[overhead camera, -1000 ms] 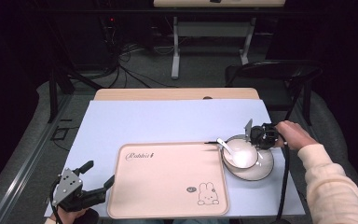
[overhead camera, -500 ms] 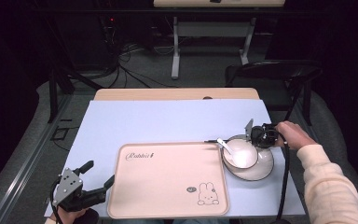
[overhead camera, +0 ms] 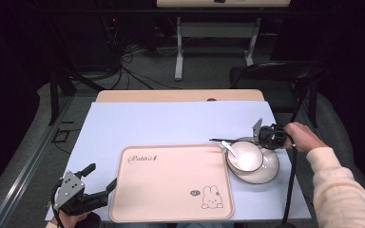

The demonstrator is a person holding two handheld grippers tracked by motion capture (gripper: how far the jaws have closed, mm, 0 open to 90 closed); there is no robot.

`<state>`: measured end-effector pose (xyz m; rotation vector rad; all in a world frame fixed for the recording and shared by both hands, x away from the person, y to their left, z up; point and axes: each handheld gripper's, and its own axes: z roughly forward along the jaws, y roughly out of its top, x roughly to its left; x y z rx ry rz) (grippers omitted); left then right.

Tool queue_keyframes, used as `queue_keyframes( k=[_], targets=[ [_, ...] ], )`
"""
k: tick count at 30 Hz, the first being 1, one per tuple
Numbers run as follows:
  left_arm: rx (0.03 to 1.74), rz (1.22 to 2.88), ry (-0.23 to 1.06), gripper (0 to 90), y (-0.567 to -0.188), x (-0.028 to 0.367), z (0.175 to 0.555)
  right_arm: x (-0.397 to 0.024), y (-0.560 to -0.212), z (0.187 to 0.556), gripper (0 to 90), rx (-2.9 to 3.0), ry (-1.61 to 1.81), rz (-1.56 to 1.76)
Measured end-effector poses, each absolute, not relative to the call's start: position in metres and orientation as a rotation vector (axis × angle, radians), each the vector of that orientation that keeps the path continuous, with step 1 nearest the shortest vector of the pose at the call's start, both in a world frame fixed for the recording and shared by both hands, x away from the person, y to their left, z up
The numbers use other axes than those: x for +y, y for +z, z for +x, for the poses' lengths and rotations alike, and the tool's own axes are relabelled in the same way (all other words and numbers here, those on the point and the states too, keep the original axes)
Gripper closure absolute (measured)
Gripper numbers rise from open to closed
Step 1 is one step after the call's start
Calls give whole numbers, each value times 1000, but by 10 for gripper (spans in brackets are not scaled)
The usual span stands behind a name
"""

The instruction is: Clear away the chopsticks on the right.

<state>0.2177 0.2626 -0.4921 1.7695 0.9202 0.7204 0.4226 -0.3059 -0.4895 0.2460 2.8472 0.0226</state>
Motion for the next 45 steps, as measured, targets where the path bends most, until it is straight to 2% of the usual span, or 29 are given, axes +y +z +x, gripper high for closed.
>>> queue_keyframes(
  k=[16, 27, 45],
  targets=[
    [920, 1771, 723, 146, -492, 262, 218, -309, -451, 417, 849, 2796, 73, 475],
    [918, 1771, 723, 146, -492, 262, 217, -283, -426, 398, 849, 2795, 87, 673],
    [919, 1769, 724, 146, -492, 263, 217, -245, -414, 370, 850, 2731, 158, 1038]
  ],
)
